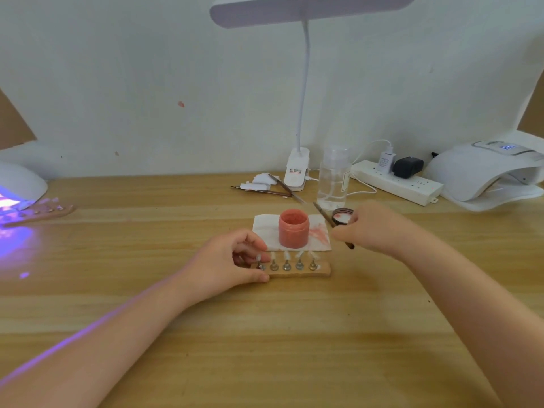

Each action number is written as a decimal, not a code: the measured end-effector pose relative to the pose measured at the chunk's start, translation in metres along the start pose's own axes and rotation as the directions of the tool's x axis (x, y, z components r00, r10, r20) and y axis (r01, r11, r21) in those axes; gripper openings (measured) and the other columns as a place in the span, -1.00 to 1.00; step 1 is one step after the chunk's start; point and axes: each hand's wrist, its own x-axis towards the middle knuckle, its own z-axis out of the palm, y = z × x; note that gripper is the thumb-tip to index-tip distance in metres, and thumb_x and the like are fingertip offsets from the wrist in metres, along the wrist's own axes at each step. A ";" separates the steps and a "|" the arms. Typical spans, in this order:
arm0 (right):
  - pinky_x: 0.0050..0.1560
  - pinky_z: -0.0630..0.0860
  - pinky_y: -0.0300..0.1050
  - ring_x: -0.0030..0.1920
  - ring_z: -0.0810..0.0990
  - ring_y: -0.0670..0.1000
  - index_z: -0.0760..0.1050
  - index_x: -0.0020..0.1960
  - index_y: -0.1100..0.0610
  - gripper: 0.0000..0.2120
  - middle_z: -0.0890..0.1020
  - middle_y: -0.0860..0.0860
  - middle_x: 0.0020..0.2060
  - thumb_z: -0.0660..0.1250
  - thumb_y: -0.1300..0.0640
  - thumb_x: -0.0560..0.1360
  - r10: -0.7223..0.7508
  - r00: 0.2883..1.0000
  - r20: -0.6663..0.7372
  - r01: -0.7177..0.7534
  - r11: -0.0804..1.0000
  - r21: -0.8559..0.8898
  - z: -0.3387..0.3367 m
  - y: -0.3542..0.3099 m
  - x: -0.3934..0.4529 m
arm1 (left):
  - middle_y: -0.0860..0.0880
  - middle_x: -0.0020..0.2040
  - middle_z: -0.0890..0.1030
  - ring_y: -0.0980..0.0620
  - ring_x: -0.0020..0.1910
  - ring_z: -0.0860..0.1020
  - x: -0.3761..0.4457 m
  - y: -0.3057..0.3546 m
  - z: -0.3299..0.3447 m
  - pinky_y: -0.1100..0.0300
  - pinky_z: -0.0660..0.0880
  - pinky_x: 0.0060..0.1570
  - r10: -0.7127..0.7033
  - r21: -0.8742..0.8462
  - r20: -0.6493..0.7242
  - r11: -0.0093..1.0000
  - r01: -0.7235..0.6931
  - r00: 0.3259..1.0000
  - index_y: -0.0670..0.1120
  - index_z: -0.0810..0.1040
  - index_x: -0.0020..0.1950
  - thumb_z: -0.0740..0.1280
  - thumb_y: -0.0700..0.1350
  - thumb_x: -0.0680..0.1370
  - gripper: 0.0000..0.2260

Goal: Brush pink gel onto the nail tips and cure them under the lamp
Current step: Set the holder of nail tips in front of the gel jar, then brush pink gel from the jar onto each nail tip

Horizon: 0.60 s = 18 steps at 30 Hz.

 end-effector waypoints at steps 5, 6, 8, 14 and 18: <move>-0.50 0.13 -0.25 -0.59 0.17 -0.08 0.38 -0.30 0.10 -0.75 0.26 -0.07 -0.56 0.35 -0.04 0.38 -0.032 0.998 -0.054 0.036 0.996 0.084 -0.014 -0.005 -0.005 | 0.32 -0.05 0.62 0.34 -0.10 0.53 -0.004 0.005 -0.006 0.52 0.37 -0.14 0.050 0.137 -0.056 0.990 -0.042 0.997 0.20 0.53 0.00 0.55 0.22 0.22 -0.58; -0.50 0.13 -0.25 -0.60 0.15 -0.08 0.38 -0.30 0.10 -0.76 0.25 -0.08 -0.56 0.35 -0.03 0.36 -0.060 0.997 -0.054 0.065 0.993 0.096 -0.014 -0.009 -0.009 | 0.33 -0.06 0.61 0.33 -0.06 0.51 -0.005 0.008 -0.007 0.53 0.35 -0.13 0.108 0.200 -0.133 0.976 -0.080 0.985 0.25 0.51 0.01 0.48 0.31 0.26 -0.61; -0.54 0.10 -0.27 -0.60 0.12 -0.09 0.36 -0.36 0.09 -0.76 0.22 -0.10 -0.58 0.34 -0.02 0.32 -0.138 0.989 -0.058 0.144 0.982 0.120 -0.013 -0.020 -0.018 | 0.32 -0.09 0.59 0.31 -0.05 0.48 -0.008 0.015 -0.005 0.50 0.34 -0.12 0.229 0.292 -0.284 0.946 -0.144 0.931 0.31 0.46 0.06 0.32 0.34 0.34 -0.67; -0.46 0.29 -0.26 -0.53 0.46 -0.08 0.26 -0.55 0.04 -0.59 0.41 -0.16 -0.61 0.34 0.03 0.39 -0.322 0.946 0.041 0.307 0.929 0.207 0.008 -0.055 -0.052 | 0.24 -0.12 0.57 0.21 -0.23 0.46 -0.014 0.034 0.007 0.27 0.44 -0.26 0.458 0.515 -0.266 0.812 -0.276 0.848 0.26 0.38 0.30 0.34 0.04 0.49 -0.61; -0.43 0.16 -0.17 -0.51 0.15 -0.04 0.23 -0.56 0.12 -0.57 0.23 -0.01 -0.56 0.29 0.09 0.42 -0.405 0.914 0.033 0.394 0.902 0.179 0.014 -0.065 -0.065 | 0.09 -0.24 0.62 0.11 -0.29 0.49 -0.014 0.035 0.006 0.35 0.34 -0.31 0.646 0.709 -0.241 0.627 -0.323 0.725 0.00 0.66 0.02 0.28 -0.03 0.49 -0.80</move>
